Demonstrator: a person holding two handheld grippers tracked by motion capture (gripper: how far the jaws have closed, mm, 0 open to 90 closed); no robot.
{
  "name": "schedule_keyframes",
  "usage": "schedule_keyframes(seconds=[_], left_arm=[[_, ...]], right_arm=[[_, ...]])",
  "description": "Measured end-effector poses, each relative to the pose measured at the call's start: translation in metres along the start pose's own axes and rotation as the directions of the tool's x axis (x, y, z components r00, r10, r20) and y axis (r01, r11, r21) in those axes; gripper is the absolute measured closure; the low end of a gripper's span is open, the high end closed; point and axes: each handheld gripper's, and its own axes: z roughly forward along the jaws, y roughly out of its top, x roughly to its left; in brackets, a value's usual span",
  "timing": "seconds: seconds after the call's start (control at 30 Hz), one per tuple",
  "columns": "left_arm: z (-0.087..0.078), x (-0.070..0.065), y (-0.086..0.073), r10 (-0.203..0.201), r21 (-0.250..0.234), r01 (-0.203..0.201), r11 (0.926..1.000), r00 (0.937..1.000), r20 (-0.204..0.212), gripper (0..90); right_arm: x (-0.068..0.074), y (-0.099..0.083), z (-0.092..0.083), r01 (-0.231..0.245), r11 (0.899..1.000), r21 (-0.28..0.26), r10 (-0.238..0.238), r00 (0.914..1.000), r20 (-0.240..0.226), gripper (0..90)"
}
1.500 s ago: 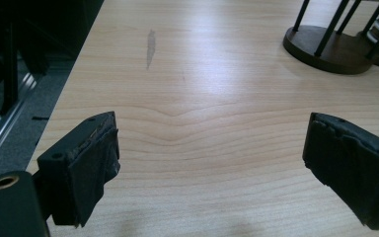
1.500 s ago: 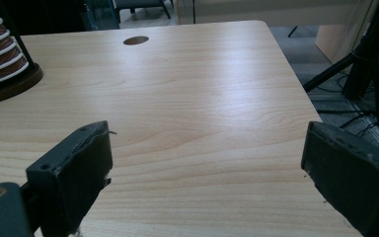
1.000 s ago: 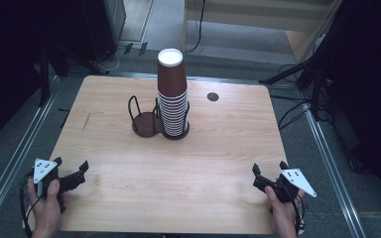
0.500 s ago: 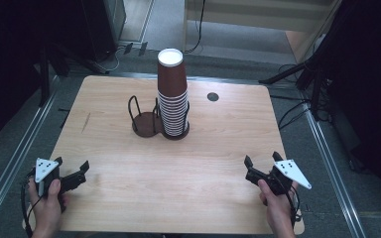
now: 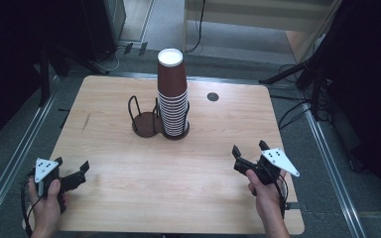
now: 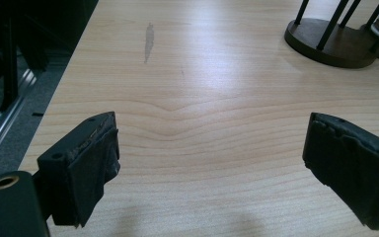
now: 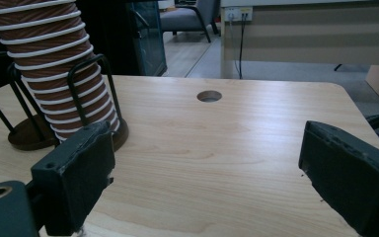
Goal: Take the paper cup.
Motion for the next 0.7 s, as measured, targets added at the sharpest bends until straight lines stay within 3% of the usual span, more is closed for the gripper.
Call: schedule_keyframes(seconds=[0.37,0.5,0.7], left_arm=[[0.001,-0.001,0.0,0.001,0.007,-0.001,1.0,0.9998,-0.018,7.6],[0.001,0.0,0.0,0.0,0.008,0.0,1.0,0.9998,-0.019,7.6],[0.001,-0.001,0.0,0.002,0.012,-0.002,0.9999,0.9997,-0.023,7.6]], right_arm=[[0.021,0.014,0.019,-0.009,1.0,-0.012,0.009,0.9997,-0.022,6.6],[0.029,0.023,0.023,0.007,0.999,-0.032,-0.008,0.9996,-0.026,6.6],[0.037,0.03,0.029,0.01,1.0,-0.022,-0.011,0.9997,-0.021,6.6]])
